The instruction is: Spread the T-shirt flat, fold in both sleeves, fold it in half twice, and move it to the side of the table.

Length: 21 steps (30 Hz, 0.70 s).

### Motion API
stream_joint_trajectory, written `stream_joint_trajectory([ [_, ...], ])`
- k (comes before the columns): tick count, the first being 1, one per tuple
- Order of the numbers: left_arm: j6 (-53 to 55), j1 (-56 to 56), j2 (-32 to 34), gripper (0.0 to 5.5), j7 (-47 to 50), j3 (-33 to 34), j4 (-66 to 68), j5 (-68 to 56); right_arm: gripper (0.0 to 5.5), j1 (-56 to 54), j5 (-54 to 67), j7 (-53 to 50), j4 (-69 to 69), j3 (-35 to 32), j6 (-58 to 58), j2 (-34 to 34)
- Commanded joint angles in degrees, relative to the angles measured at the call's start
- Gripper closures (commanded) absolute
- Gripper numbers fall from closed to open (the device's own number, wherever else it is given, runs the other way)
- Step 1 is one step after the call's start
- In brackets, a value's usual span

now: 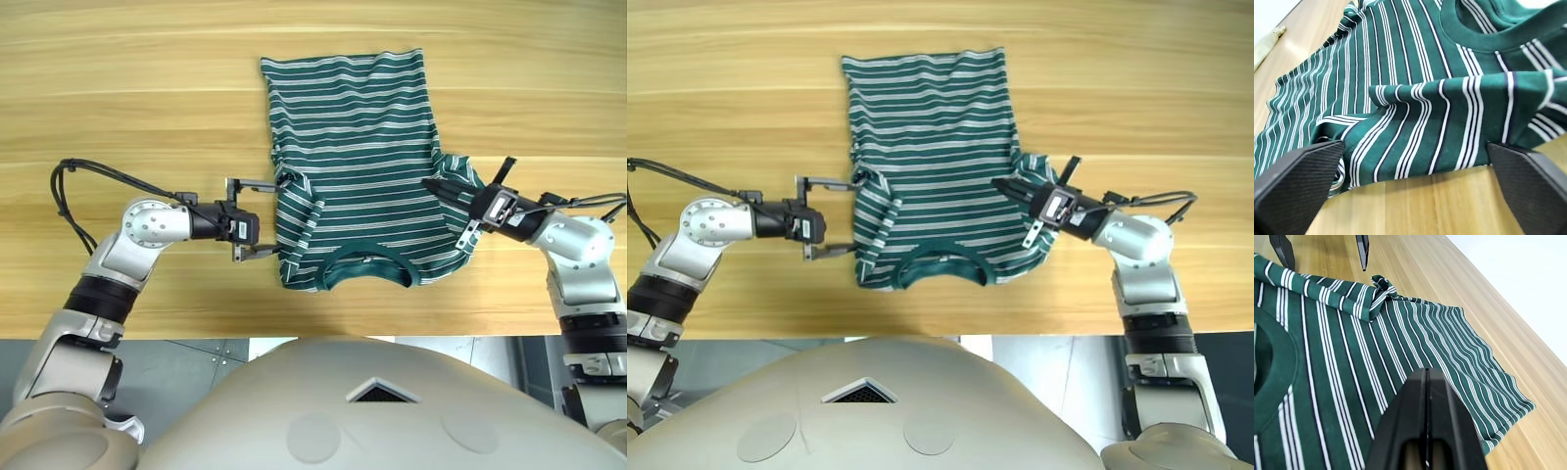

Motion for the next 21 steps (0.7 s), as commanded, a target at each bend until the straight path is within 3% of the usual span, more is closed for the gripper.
stream_joint_trajectory([
  [1,-0.7,0.8,0.4,0.13,-2.2,-1.0,0.2,-0.4,5.50,0.4,-0.4,-0.2,-1.3,-0.5,0.7,-0.8],
  [9,-1.8,1.2,0.4,0.13,-4.8,-1.4,1.5,-2.3,5.50,0.5,-0.4,-0.2,-1.9,-0.5,1.3,-0.8],
  [15,-4.9,-2.3,1.9,0.13,1.6,-1.6,12.1,7.4,5.50,0.4,-0.8,-0.5,-1.7,-0.5,1.5,-0.7],
  [21,-6.5,-3.5,3.4,0.13,3.7,-1.3,16.1,8.2,5.50,-0.4,-3.0,-1.3,1.6,-0.4,1.7,-1.0],
])
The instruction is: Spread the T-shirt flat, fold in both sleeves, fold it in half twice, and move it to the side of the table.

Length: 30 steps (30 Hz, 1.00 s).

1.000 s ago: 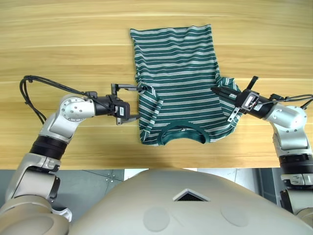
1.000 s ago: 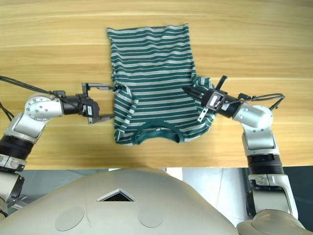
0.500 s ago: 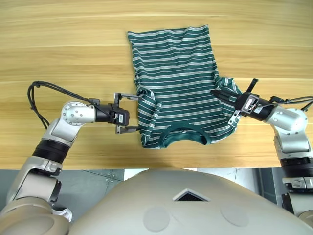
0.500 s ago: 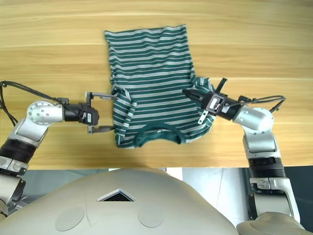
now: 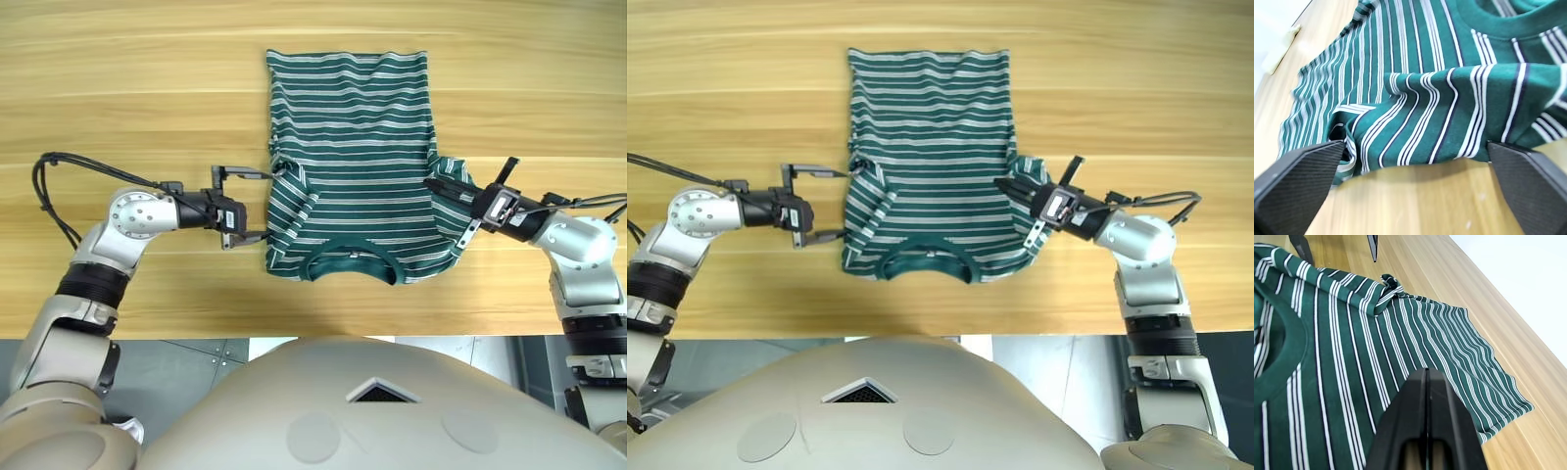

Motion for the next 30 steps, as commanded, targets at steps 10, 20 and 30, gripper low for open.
stream_joint_trajectory([
  [10,3.9,3.0,1.1,0.10,-3.2,-1.7,-2.5,0.4,4.87,3.9,-7.9,-7.4,6.1,-9.2,3.9,-8.5],
  [20,5.9,1.9,-2.0,0.10,-1.5,-0.9,-3.3,0.1,3.97,11.6,-13.2,-6.0,1.3,-7.6,6.9,-11.0],
  [30,5.0,1.1,-3.1,0.10,-1.2,-1.0,-2.0,0.9,3.97,6.3,-15.2,-7.7,10.8,-2.2,5.6,-9.8],
])
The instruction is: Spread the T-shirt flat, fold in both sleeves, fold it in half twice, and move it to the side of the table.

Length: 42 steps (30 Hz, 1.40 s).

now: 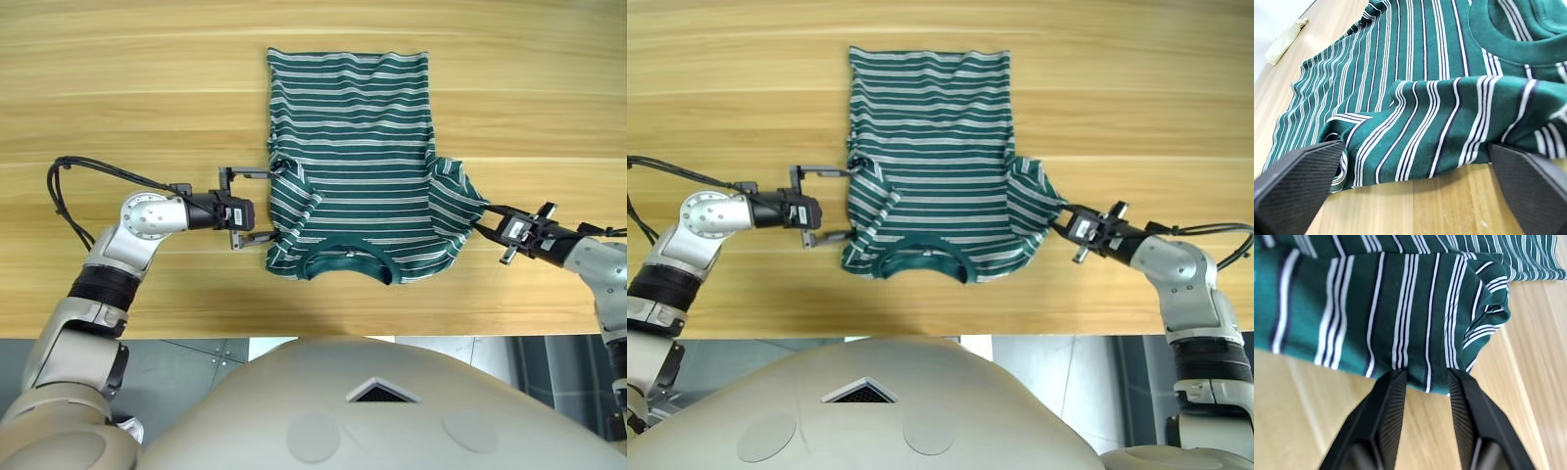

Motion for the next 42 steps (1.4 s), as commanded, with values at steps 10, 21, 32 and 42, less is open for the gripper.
stream_joint_trajectory([
  [10,-0.8,-0.7,-0.4,0.10,-0.4,-1.1,3.3,3.4,3.97,5.9,4.5,-0.1,-2.6,-6.6,-2.4,-3.3],
  [21,-1.0,-1.0,-0.6,0.10,-0.6,-1.2,3.6,3.4,3.97,0.5,-4.7,-5.8,8.0,-2.4,-0.9,-2.2],
  [32,0.0,-0.4,-0.3,0.10,-1.0,-1.1,1.5,3.1,3.97,-3.2,-5.5,-6.3,9.0,3.4,-2.9,-0.6],
  [42,0.7,-0.1,-0.3,0.10,-0.9,-0.8,0.6,3.3,4.29,-6.5,-6.4,-6.9,12.1,6.7,-3.0,-0.6],
])
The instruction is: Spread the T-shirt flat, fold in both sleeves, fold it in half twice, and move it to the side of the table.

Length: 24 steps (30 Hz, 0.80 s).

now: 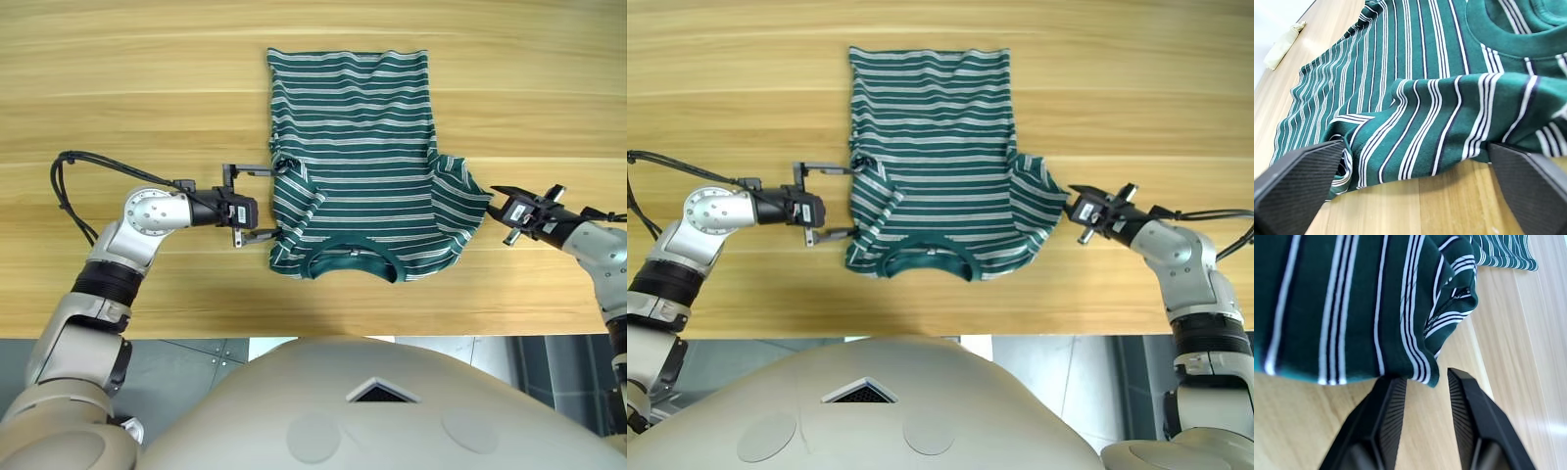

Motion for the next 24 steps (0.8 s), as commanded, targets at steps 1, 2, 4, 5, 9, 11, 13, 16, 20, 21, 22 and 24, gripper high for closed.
stream_joint_trajectory([
  [1,1.3,1.2,0.4,0.10,-0.7,-0.8,0.1,1.8,4.47,0.5,-2.1,0.9,2.4,2.5,0.9,0.9],
  [2,1.3,1.2,0.4,0.10,-0.7,-0.7,0.1,1.8,4.69,0.4,-2.1,0.9,2.6,2.6,0.8,0.9],
  [4,1.4,1.3,0.4,0.10,-0.6,-0.7,0.0,1.8,5.07,0.3,-1.9,0.9,2.9,2.9,0.8,0.8],
  [5,1.4,1.3,0.4,0.10,-0.6,-0.7,-0.1,1.8,5.37,0.2,-1.8,0.8,2.9,3.0,0.7,0.7],
  [9,1.1,1.0,0.4,0.10,-0.7,-0.8,0.3,1.9,5.47,0.6,-1.5,0.2,2.4,2.9,0.4,0.5],
  [11,1.0,1.1,0.4,0.10,-0.8,-0.7,0.3,1.8,5.47,0.9,-1.0,0.0,1.2,2.5,-0.2,0.3],
  [13,1.0,1.1,0.4,0.10,-0.8,-0.7,0.3,1.7,5.47,1.1,0.0,-0.1,-0.9,1.8,-0.7,0.3],
  [16,1.0,0.6,0.2,0.10,-1.0,-0.9,0.4,1.8,5.47,1.8,3.3,0.4,-6.6,0.4,-2.1,0.6],
  [20,0.9,0.7,0.0,0.10,-1.0,-1.0,0.4,1.8,5.47,2.0,5.9,2.4,-12.7,0.5,-1.6,1.3],
  [21,0.9,0.7,0.0,0.10,-1.0,-1.0,0.4,1.8,5.47,2.0,6.0,2.7,-13.3,0.7,-1.3,1.3],
  [22,0.9,0.8,0.0,0.10,-0.9,-1.0,0.4,1.8,5.47,1.9,5.8,3.1,-13.7,0.8,-1.1,1.5],
  [24,0.8,0.7,0.0,0.10,-0.9,-1.0,0.6,1.9,5.47,1.0,5.2,3.6,-14.0,1.3,-0.9,2.2],
])
